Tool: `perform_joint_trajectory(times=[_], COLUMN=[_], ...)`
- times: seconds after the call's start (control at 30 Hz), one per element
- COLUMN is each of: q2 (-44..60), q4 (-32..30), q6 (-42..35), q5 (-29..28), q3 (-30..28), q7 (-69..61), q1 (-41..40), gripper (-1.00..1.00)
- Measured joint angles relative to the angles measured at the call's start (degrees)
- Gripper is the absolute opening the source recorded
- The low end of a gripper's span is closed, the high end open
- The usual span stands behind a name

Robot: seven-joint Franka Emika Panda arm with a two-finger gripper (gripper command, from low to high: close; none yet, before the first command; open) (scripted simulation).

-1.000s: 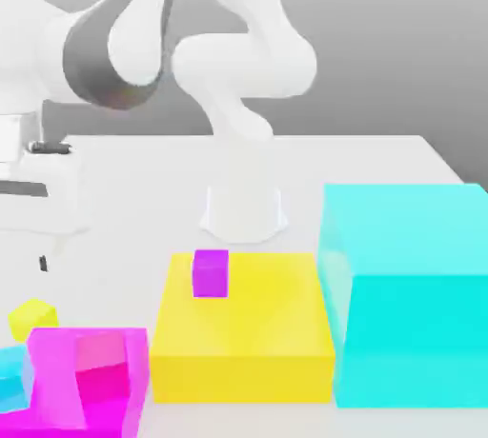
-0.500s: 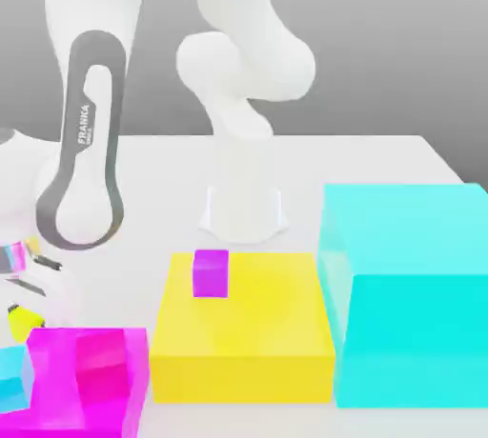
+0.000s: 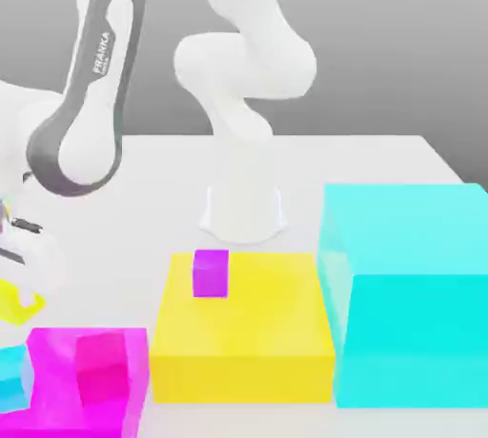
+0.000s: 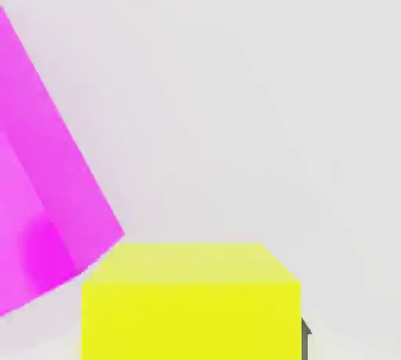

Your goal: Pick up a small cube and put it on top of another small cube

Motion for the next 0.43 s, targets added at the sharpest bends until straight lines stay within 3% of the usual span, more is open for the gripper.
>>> perform_joint_trajectory(times=[0.2,0.3,0.33,0.43], q2=[-0.4,4.4,5.4,5.4], q4=[11.8,11.9,11.7,11.7], q6=[-11.7,-7.4,-6.3,-6.3], q5=[-4.3,-1.6,-1.0,-1.0], q3=[1.1,2.5,2.8,2.8], q7=[12.1,11.3,10.9,10.9], q1=[5.5,5.1,5.0,5.0], gripper=[-1.00,-1.00,1.00,1.00])
